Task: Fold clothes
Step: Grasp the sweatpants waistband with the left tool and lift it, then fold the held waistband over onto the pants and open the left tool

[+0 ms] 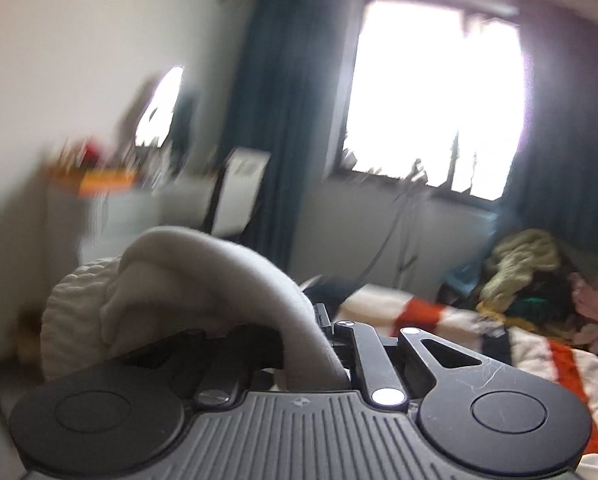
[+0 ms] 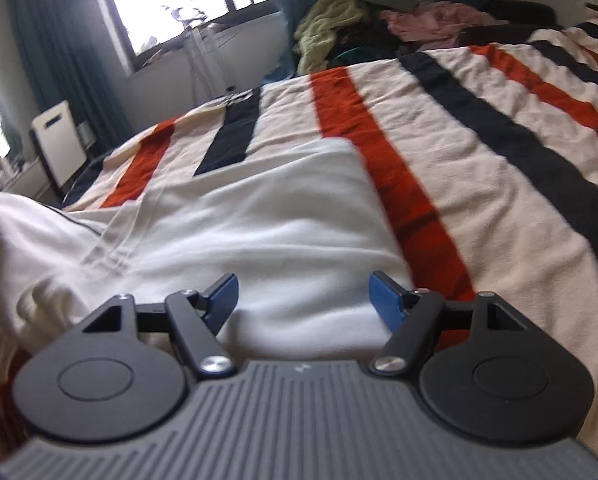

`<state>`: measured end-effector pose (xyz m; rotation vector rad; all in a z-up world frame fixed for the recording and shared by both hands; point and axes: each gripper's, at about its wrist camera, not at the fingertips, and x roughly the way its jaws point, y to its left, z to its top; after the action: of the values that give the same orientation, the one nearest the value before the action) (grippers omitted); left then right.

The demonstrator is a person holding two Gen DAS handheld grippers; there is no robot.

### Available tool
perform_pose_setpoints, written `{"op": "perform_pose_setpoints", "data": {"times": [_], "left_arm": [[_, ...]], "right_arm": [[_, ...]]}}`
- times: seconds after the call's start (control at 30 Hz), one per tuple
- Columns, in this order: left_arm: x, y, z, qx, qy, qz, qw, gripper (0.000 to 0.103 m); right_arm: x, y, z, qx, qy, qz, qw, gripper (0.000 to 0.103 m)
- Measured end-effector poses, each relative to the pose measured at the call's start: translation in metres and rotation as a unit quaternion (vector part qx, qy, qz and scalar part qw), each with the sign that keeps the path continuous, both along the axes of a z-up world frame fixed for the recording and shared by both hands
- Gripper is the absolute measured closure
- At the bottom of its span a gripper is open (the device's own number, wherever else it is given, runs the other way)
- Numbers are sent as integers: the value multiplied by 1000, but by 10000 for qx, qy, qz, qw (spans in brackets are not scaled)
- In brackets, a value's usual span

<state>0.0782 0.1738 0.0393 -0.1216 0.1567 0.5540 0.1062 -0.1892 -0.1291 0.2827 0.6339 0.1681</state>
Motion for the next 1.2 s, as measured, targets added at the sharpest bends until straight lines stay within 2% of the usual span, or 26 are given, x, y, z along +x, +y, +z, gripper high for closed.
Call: {"op": "perform_pose_setpoints", "data": {"times": [0.17,0.3,0.4,0.47,0.57,0.67,0.73,0.83,0.9,0.93,0.97,1.0,1.07,1.1,1.2], "left_arm": [[18,-106,13,825,-510,-696,9928,92],[21,-189,-11,964,-555,-1267,9857,92],[31,-241,-45,906,-299,-1718,9805,92],[39,-265,-72,719,-40,-2070,9757,92],[51,-294,-115,610,530,-2451,9661,92],[61,-306,-146,897,835,-2768,9531,91],[64,-312,-155,1098,926,-2937,9450,89],[66,-310,-154,783,1105,-3154,9392,76],[71,-296,-151,528,1254,-3342,9326,46],[70,-287,-149,454,1346,-3466,9272,38],[68,-277,-146,386,1444,-3594,9211,26],[63,-274,-141,349,1544,-3737,9139,21],[50,-269,-131,331,1663,-3930,9038,19],[39,-263,-126,300,1687,-3966,9018,14],[3,-240,-109,186,1734,-4030,8984,10]], "right_arm": [[-8,-30,10,434,-142,-535,9975,29],[-18,-62,21,691,-326,-1162,9903,28],[-22,-86,24,939,-401,-1602,9818,27],[-25,-97,24,1035,-431,-1823,9768,27],[-27,-106,23,1041,-492,-2094,9710,27],[-27,-111,22,1099,-527,-2153,9689,27],[-27,-110,22,1114,-519,-2120,9695,27],[-25,-107,22,1111,-501,-2019,9718,27],[-25,-105,22,1107,-486,-1960,9731,27],[-25,-105,22,1115,-486,-1934,9736,27],[-26,-104,23,1130,-490,-1908,9739,27],[-27,-104,23,1144,-502,-1879,9742,27],[-28,-102,25,1133,-551,-1805,9755,27],[-29,-100,26,1124,-587,-1752,9763,27],[-29,-95,31,1154,-701,-1485,9797,27]]}}
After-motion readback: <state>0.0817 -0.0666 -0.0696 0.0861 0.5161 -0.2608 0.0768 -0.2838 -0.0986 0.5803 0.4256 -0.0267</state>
